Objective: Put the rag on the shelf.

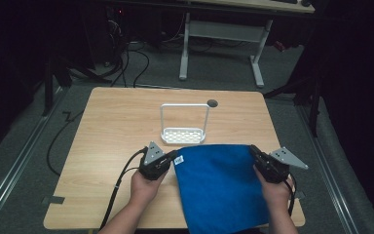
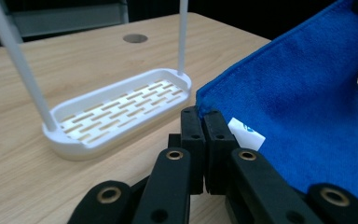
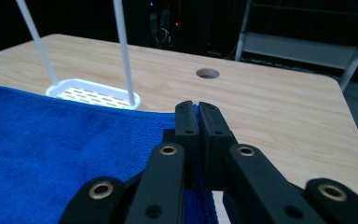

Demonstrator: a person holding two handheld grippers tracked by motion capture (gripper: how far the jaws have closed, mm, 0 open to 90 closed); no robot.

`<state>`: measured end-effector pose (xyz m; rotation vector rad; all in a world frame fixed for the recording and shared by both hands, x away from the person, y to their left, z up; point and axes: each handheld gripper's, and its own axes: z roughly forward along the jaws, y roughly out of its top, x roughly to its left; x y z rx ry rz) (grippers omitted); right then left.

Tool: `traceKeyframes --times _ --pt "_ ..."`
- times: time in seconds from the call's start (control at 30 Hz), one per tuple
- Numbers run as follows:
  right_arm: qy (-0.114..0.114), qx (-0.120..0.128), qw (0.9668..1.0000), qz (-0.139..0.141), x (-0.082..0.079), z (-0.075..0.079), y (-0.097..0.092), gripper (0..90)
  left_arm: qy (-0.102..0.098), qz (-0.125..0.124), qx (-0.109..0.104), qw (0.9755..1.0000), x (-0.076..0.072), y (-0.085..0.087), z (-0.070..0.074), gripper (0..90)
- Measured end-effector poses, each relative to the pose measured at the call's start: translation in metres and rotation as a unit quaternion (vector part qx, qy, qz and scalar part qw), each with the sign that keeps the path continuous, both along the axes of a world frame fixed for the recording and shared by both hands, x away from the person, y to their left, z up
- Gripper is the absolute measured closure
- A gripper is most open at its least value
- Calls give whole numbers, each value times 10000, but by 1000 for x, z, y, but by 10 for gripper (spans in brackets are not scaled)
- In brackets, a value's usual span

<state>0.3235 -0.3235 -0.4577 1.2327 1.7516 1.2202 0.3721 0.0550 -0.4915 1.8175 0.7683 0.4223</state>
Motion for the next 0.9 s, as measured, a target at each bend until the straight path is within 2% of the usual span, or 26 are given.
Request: traceKeyframes --times 0.2,0.23,0.33,0.57,0.63,0.7,0.8,0.9 --pt "-136 68 9998 132 -5 4 10 877 -170 195 -178 9995 -5 17 13 887" --pt "-226 109 9995 198 -7 7 15 877 -241 276 -151 9992 -7 23 17 887" --pt "-285 169 9990 292 -8 9 21 877 -299 418 -159 9986 -9 36 22 887" --pt "-451 252 9973 525 -10 15 41 877 -579 784 -219 9950 -13 65 37 887" --pt "-518 244 9968 556 -11 17 47 877 -625 815 -239 9944 -14 67 39 887" --pt "-591 245 9962 585 -11 20 52 877 -763 907 -330 9924 -15 76 48 888" --pt "-661 263 9954 636 -7 26 57 877 -886 949 -317 9910 -13 81 56 887" --pt "-736 265 9948 656 -5 31 60 877 -917 973 -360 9904 -12 84 59 888"
